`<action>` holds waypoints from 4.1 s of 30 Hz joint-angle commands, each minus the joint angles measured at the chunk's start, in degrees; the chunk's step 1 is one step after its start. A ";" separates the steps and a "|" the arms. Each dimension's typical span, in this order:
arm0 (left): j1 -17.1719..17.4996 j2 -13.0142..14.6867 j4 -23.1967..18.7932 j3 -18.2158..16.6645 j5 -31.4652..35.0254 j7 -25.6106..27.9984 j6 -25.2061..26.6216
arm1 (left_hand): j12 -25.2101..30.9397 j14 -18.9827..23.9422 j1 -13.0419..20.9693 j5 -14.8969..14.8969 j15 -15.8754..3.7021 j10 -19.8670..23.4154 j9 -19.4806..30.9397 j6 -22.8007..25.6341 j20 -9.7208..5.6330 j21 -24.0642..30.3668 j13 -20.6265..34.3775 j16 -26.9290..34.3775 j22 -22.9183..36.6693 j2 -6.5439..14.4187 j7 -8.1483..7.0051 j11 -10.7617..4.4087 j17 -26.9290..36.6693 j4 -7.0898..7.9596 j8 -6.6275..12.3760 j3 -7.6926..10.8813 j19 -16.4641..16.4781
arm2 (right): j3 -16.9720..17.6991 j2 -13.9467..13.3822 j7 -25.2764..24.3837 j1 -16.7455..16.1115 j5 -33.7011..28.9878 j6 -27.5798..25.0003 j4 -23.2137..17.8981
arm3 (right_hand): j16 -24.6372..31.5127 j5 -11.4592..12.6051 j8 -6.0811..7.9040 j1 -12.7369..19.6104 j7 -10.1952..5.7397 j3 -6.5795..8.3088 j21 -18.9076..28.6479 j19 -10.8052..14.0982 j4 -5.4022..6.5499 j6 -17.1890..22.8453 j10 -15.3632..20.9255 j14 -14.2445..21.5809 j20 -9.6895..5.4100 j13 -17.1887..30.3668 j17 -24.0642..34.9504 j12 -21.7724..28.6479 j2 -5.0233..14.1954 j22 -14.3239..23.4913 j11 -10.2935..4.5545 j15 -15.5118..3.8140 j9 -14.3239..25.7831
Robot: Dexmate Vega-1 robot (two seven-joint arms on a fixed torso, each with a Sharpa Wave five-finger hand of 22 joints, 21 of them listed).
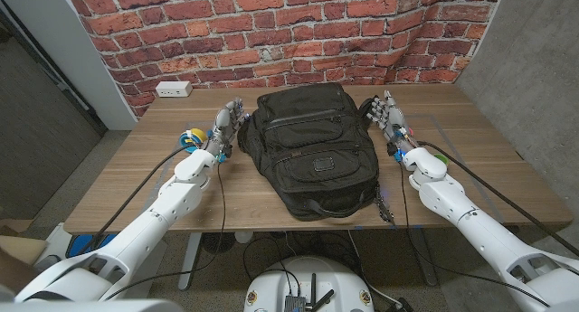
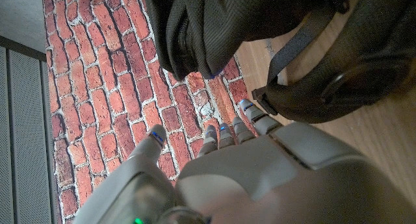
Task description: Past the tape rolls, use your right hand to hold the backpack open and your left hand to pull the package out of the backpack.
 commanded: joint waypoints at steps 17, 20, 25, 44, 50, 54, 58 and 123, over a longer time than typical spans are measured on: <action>1.49 1.61 -4.79 -0.36 1.79 5.32 2.82 | 0.27 0.13 0.46 0.24 -0.37 -0.01 0.17 0.72 -2.82 0.09 0.06 0.09 0.17 2.66 -0.65 -0.24 0.05 -0.95 0.21 0.61 0.83 | 0.35 -2.33 -1.70 -1.40 -1.76 -0.41 -3.19 | 0.47 0.52 0.44 0.02 -0.34 0.67 0.60 0.64 -0.41 1.16 1.17 0.88 -0.41 0.13 -0.12 0.58 1.19 0.28 -0.31 0.12 0.23; 1.56 1.54 -5.05 -0.31 2.21 6.06 2.85 | 0.27 0.15 0.51 0.22 -0.42 0.07 0.16 0.77 -2.83 0.07 0.07 0.05 0.17 2.65 -0.70 -0.23 0.04 -1.11 0.20 0.66 0.85 | 0.60 -2.91 -1.55 -1.68 -1.98 0.00 -3.60 | 0.50 0.55 0.47 0.02 -0.31 0.70 0.67 0.77 -0.48 1.27 1.50 1.03 -0.36 0.13 -0.16 0.68 1.17 0.27 -0.33 0.11 0.23; 2.09 1.52 -6.35 -0.24 3.17 8.12 3.30 | 0.24 0.23 0.60 0.20 -0.42 0.11 0.16 0.84 -2.82 0.05 0.07 0.03 0.17 2.61 -0.77 -0.25 0.03 -1.34 0.18 0.72 0.90 | 0.99 -3.95 -1.13 -2.20 -2.29 0.53 -4.16 | 0.57 0.60 0.50 0.01 -0.38 0.73 0.71 0.88 -0.57 1.44 1.63 1.29 -0.40 0.12 -0.22 0.70 1.13 0.27 -0.37 -0.02 0.23; 3.73 3.37 -13.08 -0.24 5.10 13.65 8.81 | 0.19 0.49 1.00 0.14 -0.36 0.38 0.16 0.99 -2.70 -0.05 0.08 -0.04 0.18 2.63 -0.79 -0.19 0.00 -2.28 0.10 1.02 0.98 | 3.42 -7.39 -0.53 -7.78 -2.42 4.40 -9.47 | 0.68 0.80 0.32 0.15 -0.72 1.08 0.55 0.15 -1.00 1.35 2.01 2.12 -1.46 0.08 -0.50 0.63 1.18 0.25 -0.74 -0.54 0.20; 4.63 3.22 -13.69 -1.16 4.60 14.76 8.47 | 0.16 0.68 1.13 0.12 -0.33 0.45 0.16 0.92 -2.72 -0.06 0.08 -0.03 0.18 2.65 -0.80 -0.20 -0.01 -2.59 0.04 1.12 1.05 | 3.77 -9.30 -0.22 -9.30 -4.04 5.44 -11.59 | 0.65 0.88 0.23 0.41 -1.00 1.33 0.55 0.04 -1.26 1.10 1.60 2.32 -1.62 0.06 -0.65 0.43 1.28 0.24 -1.09 -0.83 0.21; 5.02 3.85 -14.59 -1.55 4.81 15.45 9.10 | 0.22 0.89 1.21 0.10 -0.39 0.71 0.16 1.00 -2.69 -0.05 0.08 0.01 0.18 2.66 -0.77 -0.27 -0.01 -2.83 0.06 1.19 1.12 | 4.24 -10.42 -1.02 -10.76 -5.50 6.26 -13.29 | 0.67 0.91 0.27 0.63 -1.24 1.53 0.56 0.00 -1.50 1.19 1.67 2.62 -1.72 0.06 -0.77 0.44 1.31 0.23 -1.19 -1.23 0.21; 5.15 4.56 -15.25 -1.87 4.74 15.58 9.96 | 0.21 1.04 1.29 0.08 -0.41 0.78 0.16 1.04 -2.68 -0.04 0.08 0.02 0.19 2.69 -0.79 -0.27 -0.01 -3.02 0.05 1.26 1.21 | 4.83 -11.41 -2.13 -12.33 -7.01 7.01 -14.95 | 0.67 0.94 0.35 0.85 -1.41 1.71 0.64 0.15 -1.71 1.40 1.83 2.84 -1.92 0.06 -0.89 0.48 1.35 0.23 -1.27 -1.28 0.22; 1.00 5.24 -13.09 -1.17 4.76 16.57 16.06 | 0.35 3.31 1.75 -0.13 -1.07 3.03 0.23 3.06 -2.84 0.05 0.09 0.12 0.23 3.19 -1.01 -0.81 0.06 -5.34 0.30 2.19 2.26 | 18.06 -15.34 -22.30 -33.75 -50.30 18.64 -25.14 | 1.26 -0.59 0.27 5.30 -2.76 4.94 1.46 6.31 -6.68 3.37 4.57 8.77 -2.52 0.10 -2.40 0.47 0.69 0.17 -2.66 -2.96 0.30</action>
